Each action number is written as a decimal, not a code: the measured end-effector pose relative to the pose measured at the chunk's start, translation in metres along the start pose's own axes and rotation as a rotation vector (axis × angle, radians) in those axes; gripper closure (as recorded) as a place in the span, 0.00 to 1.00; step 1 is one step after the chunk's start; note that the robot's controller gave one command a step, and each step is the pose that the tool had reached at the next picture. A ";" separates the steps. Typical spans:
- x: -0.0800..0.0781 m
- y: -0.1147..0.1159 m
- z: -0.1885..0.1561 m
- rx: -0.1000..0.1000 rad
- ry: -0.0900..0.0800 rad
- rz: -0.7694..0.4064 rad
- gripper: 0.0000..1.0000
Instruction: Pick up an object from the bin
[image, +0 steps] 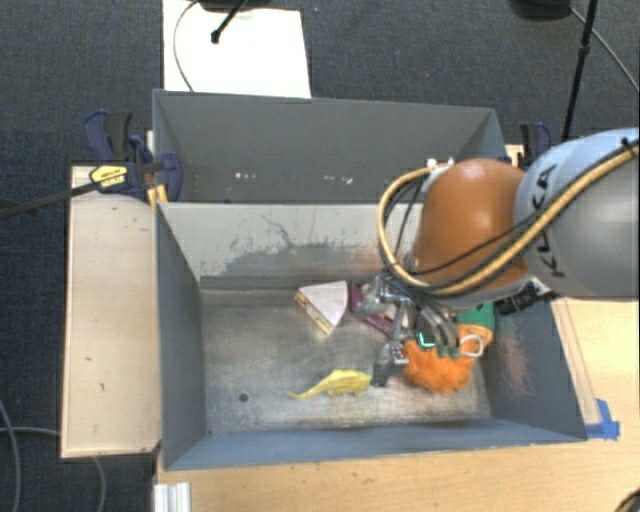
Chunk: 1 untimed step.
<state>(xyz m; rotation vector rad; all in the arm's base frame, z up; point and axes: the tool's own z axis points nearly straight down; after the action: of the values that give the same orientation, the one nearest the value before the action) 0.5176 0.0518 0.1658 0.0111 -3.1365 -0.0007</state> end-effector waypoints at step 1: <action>-0.002 0.000 -0.004 -0.001 -0.008 0.002 0.00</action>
Offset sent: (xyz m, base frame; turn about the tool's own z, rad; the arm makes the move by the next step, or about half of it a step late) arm -0.0274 0.0251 -0.0958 0.0131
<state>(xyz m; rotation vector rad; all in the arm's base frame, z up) 0.5196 0.0516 0.1695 0.0078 -3.1443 -0.0016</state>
